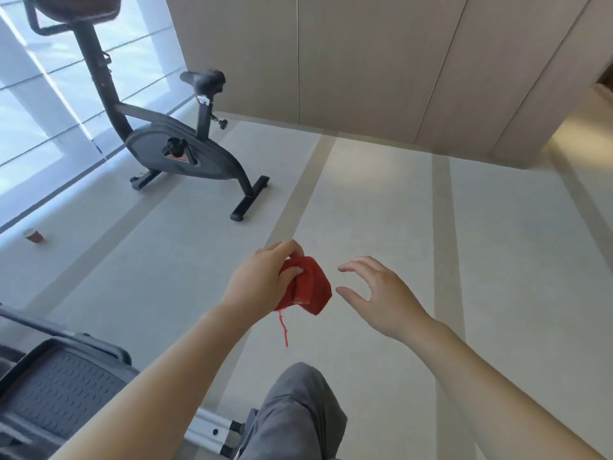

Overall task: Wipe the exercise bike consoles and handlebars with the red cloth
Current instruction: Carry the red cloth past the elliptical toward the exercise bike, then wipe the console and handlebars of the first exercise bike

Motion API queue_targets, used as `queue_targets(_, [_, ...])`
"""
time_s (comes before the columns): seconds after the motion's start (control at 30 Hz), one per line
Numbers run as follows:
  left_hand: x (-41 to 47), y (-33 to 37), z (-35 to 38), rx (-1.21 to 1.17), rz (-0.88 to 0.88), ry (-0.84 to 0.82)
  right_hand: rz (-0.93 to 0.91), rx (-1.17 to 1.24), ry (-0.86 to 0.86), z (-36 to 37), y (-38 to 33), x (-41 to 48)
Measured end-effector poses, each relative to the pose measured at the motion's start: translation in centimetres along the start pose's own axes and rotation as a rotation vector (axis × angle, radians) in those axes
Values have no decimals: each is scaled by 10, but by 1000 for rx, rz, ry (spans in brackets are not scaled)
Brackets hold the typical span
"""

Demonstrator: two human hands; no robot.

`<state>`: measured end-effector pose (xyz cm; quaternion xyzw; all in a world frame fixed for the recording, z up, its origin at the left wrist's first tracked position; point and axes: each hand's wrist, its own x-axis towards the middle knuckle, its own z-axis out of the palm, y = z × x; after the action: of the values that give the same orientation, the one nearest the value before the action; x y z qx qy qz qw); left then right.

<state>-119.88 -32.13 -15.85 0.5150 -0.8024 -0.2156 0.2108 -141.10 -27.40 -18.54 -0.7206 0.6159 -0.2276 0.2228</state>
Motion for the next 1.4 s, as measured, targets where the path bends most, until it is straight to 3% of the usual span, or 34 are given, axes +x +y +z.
queue_targets(0.2, [88, -41, -14, -36, -106, 81, -53, -22, -43, -7, 18, 101])
queue_targets(0.4, [201, -109, -44, -7, -150, 125, -152, -15, -91, -1, 16, 258])
queue_targets(0.8, [315, -253, -166, -24, -504, 400, -409, 216, -209, 54, -79, 527])
queue_targets(1.03, [371, -352, -222, 30, -662, 481, -515, 223, -330, 113, -120, 676])
queue_targets(1.4, [528, -486, -337, 92, -702, 653, -705, 252, -410, 156, -205, 938])
